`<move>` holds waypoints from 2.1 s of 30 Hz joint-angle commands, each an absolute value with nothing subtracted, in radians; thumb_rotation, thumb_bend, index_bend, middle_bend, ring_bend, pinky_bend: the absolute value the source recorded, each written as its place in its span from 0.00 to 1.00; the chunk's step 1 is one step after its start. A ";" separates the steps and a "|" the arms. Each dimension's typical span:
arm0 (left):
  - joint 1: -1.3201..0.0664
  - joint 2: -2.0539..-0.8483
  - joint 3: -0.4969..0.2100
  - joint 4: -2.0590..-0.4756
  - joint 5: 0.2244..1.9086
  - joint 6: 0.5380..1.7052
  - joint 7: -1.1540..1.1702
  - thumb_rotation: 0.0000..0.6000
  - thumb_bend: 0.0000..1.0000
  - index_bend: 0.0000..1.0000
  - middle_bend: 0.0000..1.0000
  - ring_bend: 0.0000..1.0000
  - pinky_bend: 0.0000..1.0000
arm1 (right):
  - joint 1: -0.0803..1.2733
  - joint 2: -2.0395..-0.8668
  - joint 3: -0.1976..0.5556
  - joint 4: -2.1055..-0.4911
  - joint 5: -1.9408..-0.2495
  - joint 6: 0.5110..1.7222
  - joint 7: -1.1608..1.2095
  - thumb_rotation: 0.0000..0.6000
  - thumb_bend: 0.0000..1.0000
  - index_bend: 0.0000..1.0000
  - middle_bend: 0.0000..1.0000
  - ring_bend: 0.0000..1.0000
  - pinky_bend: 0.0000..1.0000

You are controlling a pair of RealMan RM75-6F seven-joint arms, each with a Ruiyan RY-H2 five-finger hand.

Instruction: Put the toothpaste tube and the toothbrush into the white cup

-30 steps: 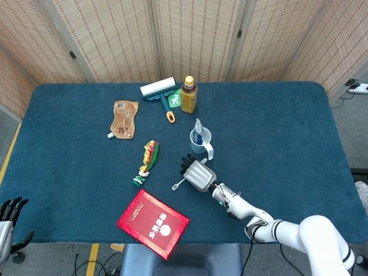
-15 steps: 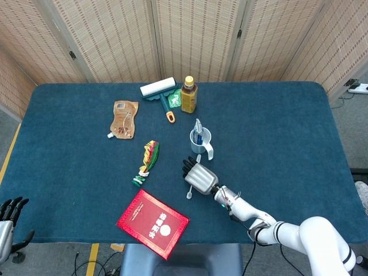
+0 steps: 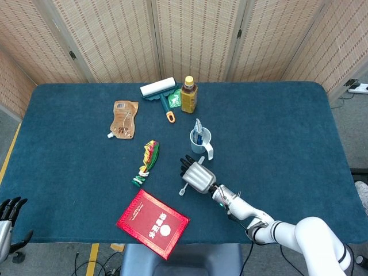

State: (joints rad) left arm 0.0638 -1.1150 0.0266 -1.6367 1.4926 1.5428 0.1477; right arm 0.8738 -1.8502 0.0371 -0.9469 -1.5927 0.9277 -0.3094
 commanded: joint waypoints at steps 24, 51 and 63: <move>0.048 -1.112 0.024 -1.667 1.506 1.532 0.182 1.00 0.33 0.17 0.15 0.10 0.15 | 0.678 -1.440 0.177 -1.624 -1.474 1.262 0.520 1.00 0.39 0.70 0.42 0.18 0.18; 0.041 -1.104 0.023 -1.695 1.507 1.530 0.212 1.00 0.33 0.17 0.15 0.10 0.15 | 0.717 -1.529 0.399 -1.378 -1.084 0.951 0.816 1.00 0.37 0.70 0.40 0.18 0.18; 0.047 -1.101 0.027 -1.690 1.499 1.533 0.207 1.00 0.33 0.17 0.15 0.10 0.15 | 0.762 -1.641 0.439 -1.268 -1.065 0.887 0.824 1.00 0.35 0.70 0.40 0.18 0.18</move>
State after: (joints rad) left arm 0.0472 -1.1015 0.0272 -1.6903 1.4992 1.5325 0.2070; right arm 0.7587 -1.6319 0.4344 -1.2763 -1.0670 0.8929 0.8217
